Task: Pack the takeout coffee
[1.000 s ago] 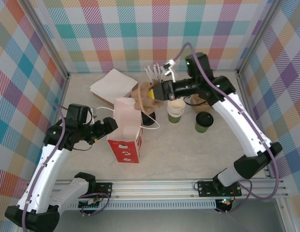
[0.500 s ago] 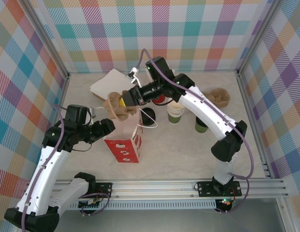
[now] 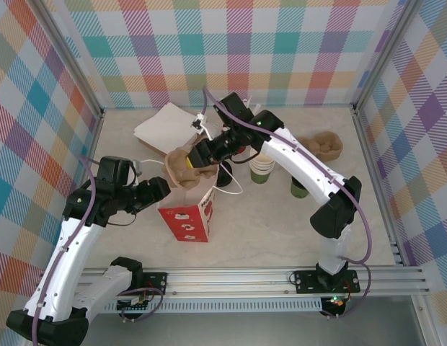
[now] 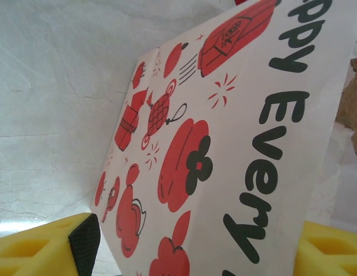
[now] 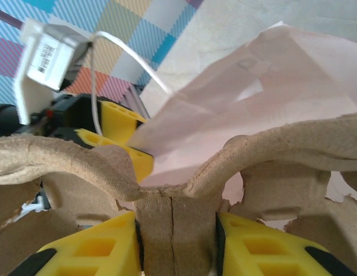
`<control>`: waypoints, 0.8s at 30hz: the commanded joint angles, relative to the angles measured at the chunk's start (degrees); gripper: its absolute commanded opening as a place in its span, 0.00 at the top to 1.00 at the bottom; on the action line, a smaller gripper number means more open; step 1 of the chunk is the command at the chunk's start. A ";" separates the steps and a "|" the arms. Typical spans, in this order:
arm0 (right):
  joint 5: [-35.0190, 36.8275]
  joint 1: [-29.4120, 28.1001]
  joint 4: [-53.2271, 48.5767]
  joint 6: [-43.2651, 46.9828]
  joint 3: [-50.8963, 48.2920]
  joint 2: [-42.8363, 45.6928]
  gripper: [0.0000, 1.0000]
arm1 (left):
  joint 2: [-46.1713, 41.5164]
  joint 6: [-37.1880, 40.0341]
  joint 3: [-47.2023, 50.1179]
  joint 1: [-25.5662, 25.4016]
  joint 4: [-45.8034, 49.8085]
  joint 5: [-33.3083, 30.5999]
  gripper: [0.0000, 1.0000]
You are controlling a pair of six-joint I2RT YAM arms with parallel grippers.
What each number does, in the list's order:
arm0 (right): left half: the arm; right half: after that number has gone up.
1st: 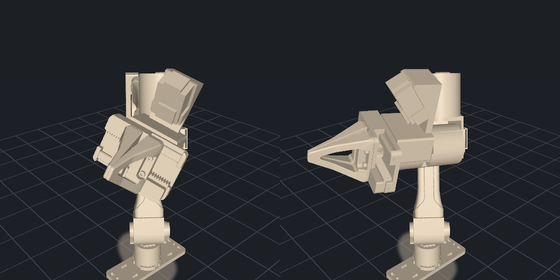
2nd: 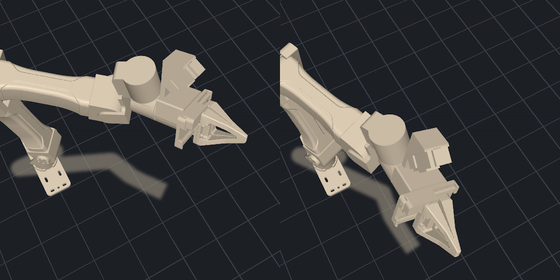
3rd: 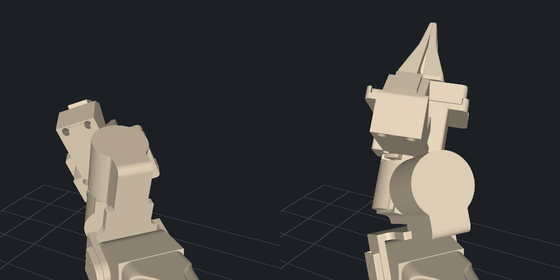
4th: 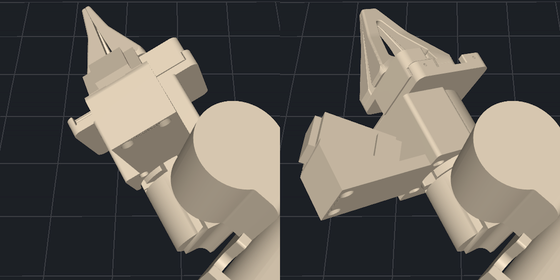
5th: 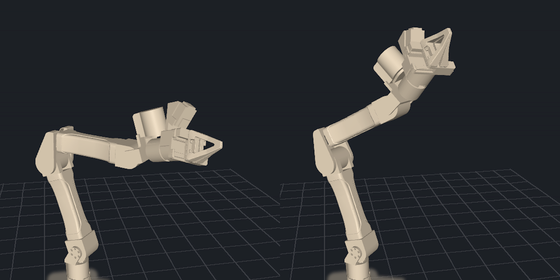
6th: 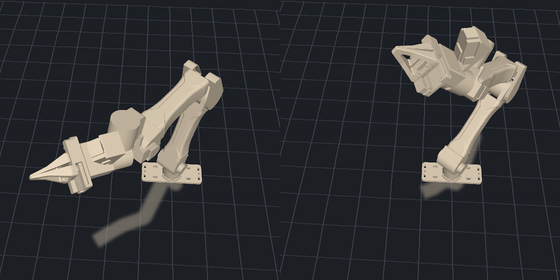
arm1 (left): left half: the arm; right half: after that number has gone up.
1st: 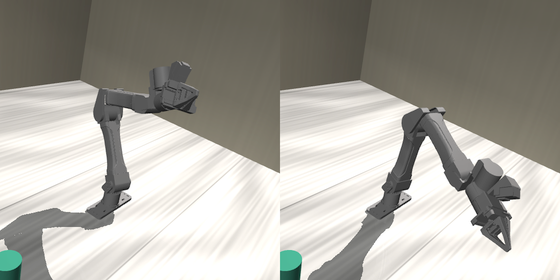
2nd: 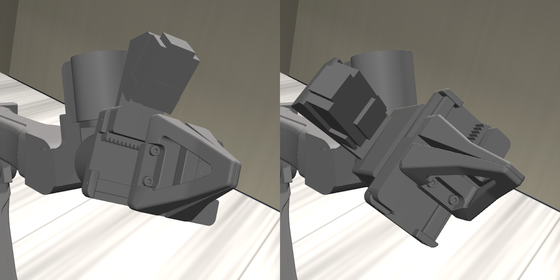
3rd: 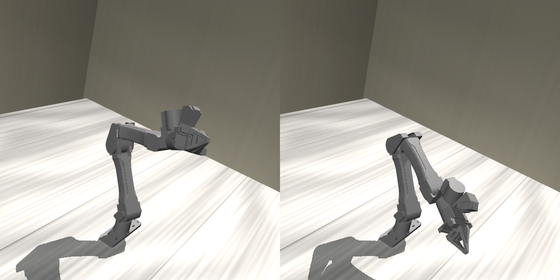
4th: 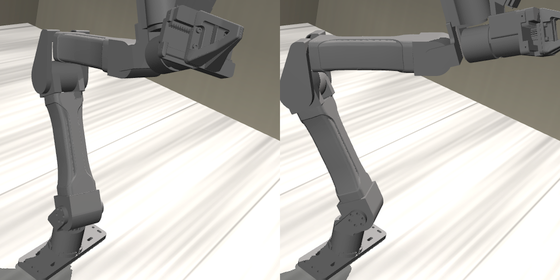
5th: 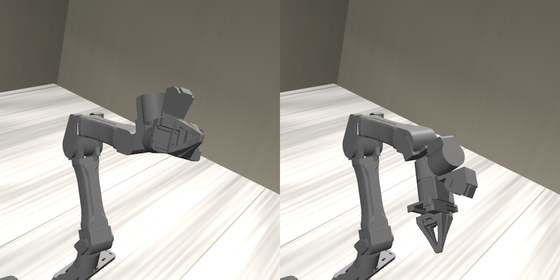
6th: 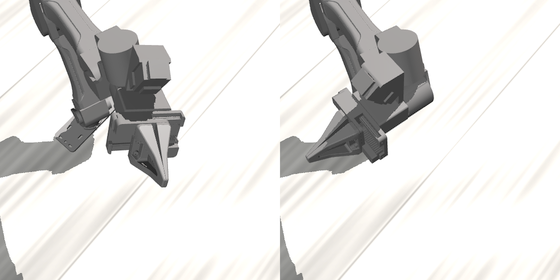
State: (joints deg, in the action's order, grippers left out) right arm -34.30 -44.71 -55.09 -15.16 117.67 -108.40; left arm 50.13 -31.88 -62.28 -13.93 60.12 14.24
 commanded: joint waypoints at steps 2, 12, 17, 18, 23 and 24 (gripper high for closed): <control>5.85 -0.79 -4.82 3.90 1.69 -0.71 0.66 | -0.56 0.96 -0.92 0.57 2.55 -0.38 0.27; 12.11 -2.05 -7.41 7.22 3.53 -1.12 0.67 | -1.85 1.31 -0.47 0.59 2.84 2.46 0.29; 15.88 -3.36 -7.66 10.22 4.65 -1.45 0.67 | -2.18 1.21 -0.21 0.60 1.89 4.08 0.34; 16.47 -3.37 -7.92 10.61 4.76 -1.59 0.67 | -2.05 1.26 -0.16 0.57 1.79 4.28 0.35; 19.22 -3.46 -8.62 11.14 4.68 -1.99 0.67 | -1.98 1.31 -0.12 0.53 1.46 5.07 0.42; 19.74 -3.59 -8.76 11.22 4.68 -2.07 0.67 | -1.97 1.29 -0.04 0.57 1.45 5.10 0.43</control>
State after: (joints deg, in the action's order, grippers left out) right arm -17.30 -48.01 -62.04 -5.82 120.66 -109.16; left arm 48.62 -31.64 -62.28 -13.93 61.30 18.00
